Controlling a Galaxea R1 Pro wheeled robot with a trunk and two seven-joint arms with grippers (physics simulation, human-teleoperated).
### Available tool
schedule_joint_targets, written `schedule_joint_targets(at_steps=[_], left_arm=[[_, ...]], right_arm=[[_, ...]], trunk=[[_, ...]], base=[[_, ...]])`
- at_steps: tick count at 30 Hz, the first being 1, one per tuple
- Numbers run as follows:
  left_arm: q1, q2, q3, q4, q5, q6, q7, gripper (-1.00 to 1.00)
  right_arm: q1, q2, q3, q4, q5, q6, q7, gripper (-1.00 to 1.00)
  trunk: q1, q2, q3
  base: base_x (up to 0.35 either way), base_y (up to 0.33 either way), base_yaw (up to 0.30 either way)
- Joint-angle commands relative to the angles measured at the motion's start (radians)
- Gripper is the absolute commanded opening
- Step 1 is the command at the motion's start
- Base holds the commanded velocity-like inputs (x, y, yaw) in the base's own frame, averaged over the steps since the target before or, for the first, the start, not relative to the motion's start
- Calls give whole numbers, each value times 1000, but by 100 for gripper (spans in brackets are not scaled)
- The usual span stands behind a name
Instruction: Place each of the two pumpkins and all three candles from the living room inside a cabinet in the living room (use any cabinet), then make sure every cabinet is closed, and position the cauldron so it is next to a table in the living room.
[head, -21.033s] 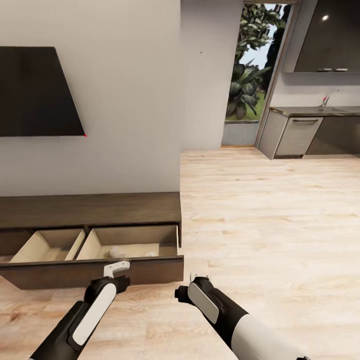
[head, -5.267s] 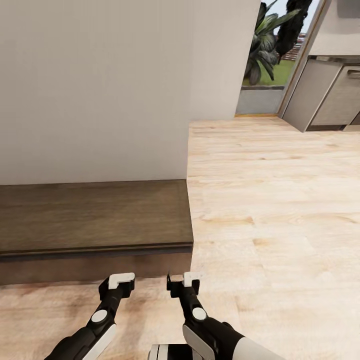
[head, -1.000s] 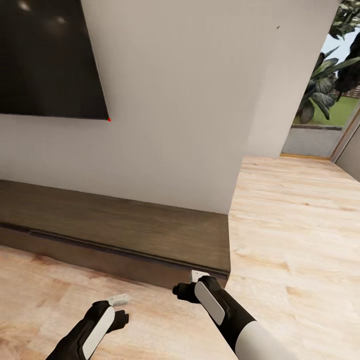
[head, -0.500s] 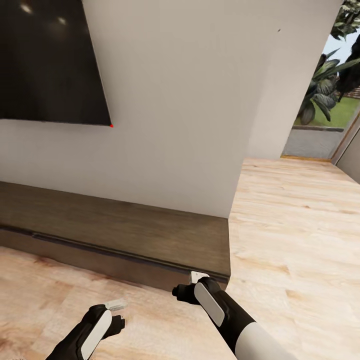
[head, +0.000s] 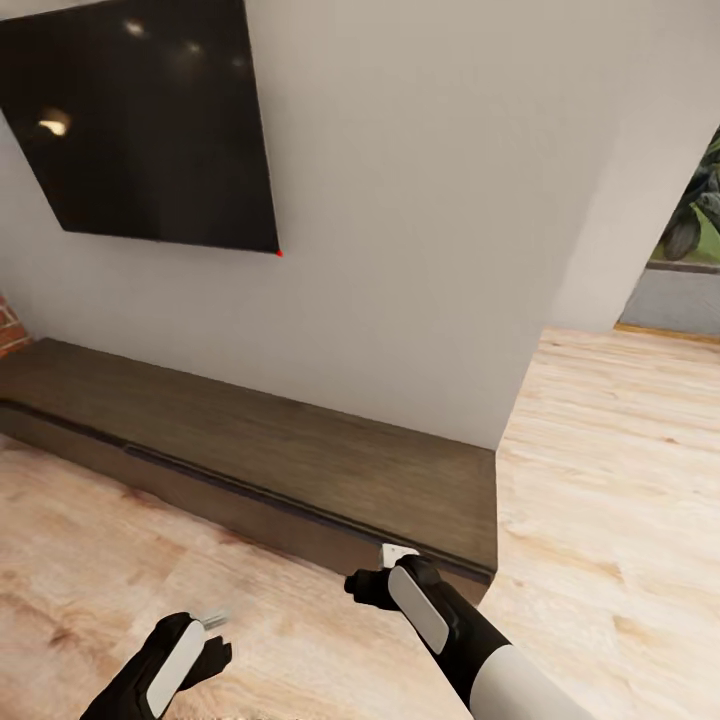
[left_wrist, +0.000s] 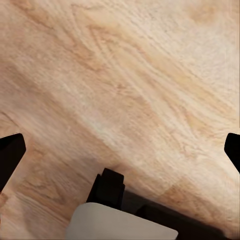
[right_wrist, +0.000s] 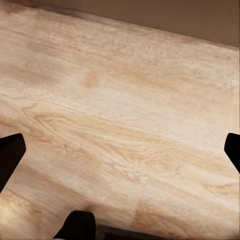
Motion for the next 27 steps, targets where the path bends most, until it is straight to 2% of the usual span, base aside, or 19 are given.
schedule_joint_targets(at_steps=[1,27], left_arm=[[-1,1,-5,-1,10,1,10,100],[-1,-3,-5,-1,9,-15,9,100]], right_arm=[[-1,0,3,-1,-9,0,-10,100],[0,2,8,3,2,-11,-10,100]], trunk=[[0,0,-1],[0,0,-1]], base=[[0,0,288],[-25,0,291]])
